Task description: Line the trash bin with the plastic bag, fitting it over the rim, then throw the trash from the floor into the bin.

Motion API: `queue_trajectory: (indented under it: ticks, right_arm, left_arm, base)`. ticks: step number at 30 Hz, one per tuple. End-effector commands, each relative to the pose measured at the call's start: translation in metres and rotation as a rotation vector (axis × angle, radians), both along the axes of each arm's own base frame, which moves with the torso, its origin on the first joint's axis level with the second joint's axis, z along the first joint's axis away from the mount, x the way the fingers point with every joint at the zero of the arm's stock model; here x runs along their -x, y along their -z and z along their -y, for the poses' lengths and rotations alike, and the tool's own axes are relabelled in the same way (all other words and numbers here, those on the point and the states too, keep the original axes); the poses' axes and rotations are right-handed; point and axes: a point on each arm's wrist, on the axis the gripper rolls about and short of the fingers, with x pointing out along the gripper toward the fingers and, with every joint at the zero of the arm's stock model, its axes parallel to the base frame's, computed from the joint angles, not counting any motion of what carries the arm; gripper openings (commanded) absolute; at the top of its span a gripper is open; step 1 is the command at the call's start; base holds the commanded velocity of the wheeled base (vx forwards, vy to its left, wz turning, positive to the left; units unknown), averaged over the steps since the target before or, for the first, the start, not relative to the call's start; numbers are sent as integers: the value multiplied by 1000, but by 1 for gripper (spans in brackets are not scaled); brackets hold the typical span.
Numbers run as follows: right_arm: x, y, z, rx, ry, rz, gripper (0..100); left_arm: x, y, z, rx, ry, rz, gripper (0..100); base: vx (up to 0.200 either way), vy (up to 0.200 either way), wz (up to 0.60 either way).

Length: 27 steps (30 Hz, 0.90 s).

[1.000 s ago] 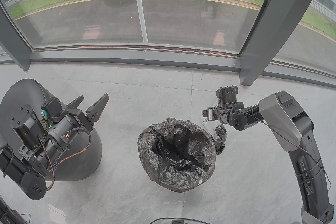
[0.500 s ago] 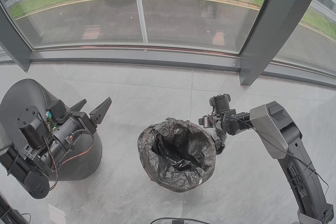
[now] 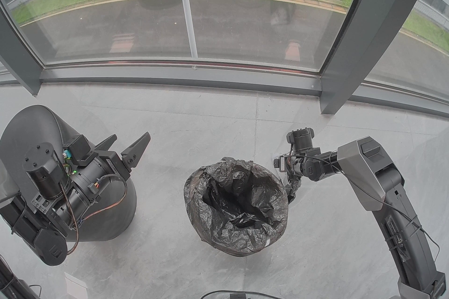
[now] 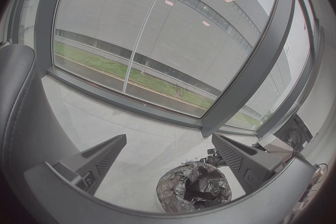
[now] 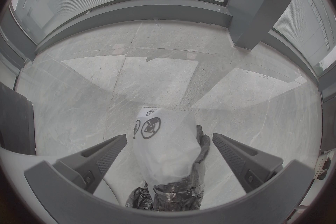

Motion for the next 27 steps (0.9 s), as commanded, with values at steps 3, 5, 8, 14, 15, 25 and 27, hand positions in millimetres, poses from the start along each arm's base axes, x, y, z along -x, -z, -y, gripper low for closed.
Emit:
queue_trajectory:
  ticks: [3,5,8,14,15,25,27]
  right_arm:
    - [0,3,3,3,3,-8,100]
    - [0,5,2,6,1,-13,100]
    - [1,9,2,10,0,-20,100]
    - [1,11,2,11,0,-24,100]
    - [1,12,2,11,0,-26,100]
    - [2,17,2,14,0,-33,100]
    - [1,17,3,15,0,-33,100]
  left_arm:
    - [0,1,0,-1,0,-3,100]
    - [0,1,0,-1,0,-3,100]
    - [0,1,0,-1,0,-3,100]
    - [0,1,1,-1,1,-5,100]
    - [-1,2,1,-2,1,-8,100]
    - [-2,4,1,-5,1,-16,100]
    - [-2,5,1,-5,0,-18,100]
  base:
    - [0,0,0]
    - [0,0,0]
    - [0,0,0]
    - [0,0,0]
    - [0,0,0]
    - [0,0,0]
    - [0,0,0]
